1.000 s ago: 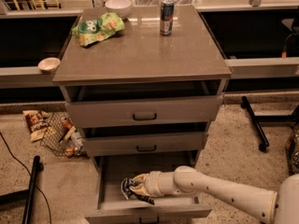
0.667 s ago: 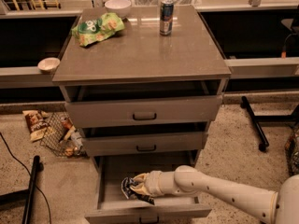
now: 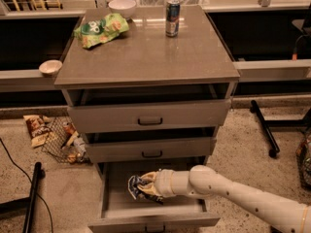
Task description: Pick blue chip bag from bottom drawer and place on counter
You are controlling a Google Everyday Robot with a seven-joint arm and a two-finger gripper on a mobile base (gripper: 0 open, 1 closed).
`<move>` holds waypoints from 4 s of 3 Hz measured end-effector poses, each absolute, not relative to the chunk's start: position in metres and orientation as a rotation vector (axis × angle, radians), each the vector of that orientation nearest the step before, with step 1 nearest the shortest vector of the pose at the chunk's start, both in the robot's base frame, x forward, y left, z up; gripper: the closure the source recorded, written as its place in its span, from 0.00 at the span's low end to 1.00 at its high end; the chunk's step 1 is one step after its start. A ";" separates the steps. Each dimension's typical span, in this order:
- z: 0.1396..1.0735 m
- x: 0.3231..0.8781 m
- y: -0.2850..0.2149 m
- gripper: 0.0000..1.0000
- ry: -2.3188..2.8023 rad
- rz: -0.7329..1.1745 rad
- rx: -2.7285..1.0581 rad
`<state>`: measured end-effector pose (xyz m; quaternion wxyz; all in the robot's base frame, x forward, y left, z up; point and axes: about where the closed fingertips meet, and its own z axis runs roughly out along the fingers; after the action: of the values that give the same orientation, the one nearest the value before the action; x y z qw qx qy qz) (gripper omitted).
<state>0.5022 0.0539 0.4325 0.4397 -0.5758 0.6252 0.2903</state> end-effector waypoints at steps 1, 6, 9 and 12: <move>0.507 0.499 0.048 1.00 1.476 0.666 -1.469; 0.796 0.536 0.020 1.00 1.135 0.308 -1.649; 0.878 0.545 0.015 1.00 1.025 0.168 -1.714; 0.901 0.655 0.017 1.00 0.876 0.133 -1.866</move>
Offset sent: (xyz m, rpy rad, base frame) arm -0.0172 -0.0050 0.2340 -0.0822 -0.2883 0.0968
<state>0.6554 0.0172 0.9013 0.5126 -0.7756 0.3642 0.0551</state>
